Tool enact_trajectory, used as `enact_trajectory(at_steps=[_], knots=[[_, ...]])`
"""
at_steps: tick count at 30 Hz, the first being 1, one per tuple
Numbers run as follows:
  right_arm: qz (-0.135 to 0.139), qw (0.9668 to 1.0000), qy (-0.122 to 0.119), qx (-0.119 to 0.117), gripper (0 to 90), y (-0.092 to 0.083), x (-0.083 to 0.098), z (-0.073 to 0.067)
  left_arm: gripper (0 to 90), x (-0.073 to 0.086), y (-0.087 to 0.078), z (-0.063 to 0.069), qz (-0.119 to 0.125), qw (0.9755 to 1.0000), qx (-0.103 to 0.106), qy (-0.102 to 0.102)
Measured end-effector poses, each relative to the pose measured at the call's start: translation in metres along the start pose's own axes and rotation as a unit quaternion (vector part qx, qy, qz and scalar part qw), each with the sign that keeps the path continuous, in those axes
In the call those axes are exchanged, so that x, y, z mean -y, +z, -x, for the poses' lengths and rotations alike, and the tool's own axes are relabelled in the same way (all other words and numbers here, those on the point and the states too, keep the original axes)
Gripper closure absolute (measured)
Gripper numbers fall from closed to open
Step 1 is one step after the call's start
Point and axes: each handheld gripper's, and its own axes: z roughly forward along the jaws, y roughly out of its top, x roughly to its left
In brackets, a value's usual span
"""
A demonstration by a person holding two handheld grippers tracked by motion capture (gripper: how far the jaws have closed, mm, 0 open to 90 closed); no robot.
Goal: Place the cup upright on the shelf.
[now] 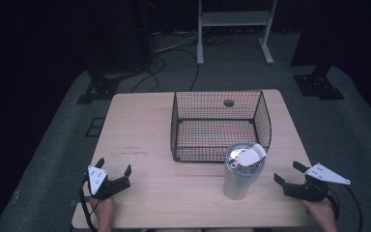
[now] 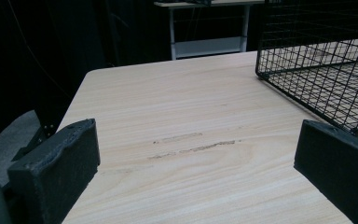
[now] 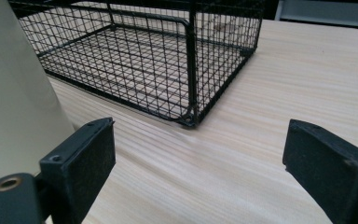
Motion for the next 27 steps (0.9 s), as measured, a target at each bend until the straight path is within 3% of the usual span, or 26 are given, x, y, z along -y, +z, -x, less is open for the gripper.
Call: enact_trajectory(at_steps=[12,27], knots=[[-0.004,0.9995,-0.023,-0.021,8.7,-0.003,-0.010,-0.007,0.0,0.000,0.000,0.000,0.001,1.0000,-0.001,0.002],[-0.009,0.9955,-0.067,-0.067,8.6,-0.012,-0.017,-0.033,0.0,0.000,0.000,0.001,-0.001,1.0000,-0.002,0.002]])
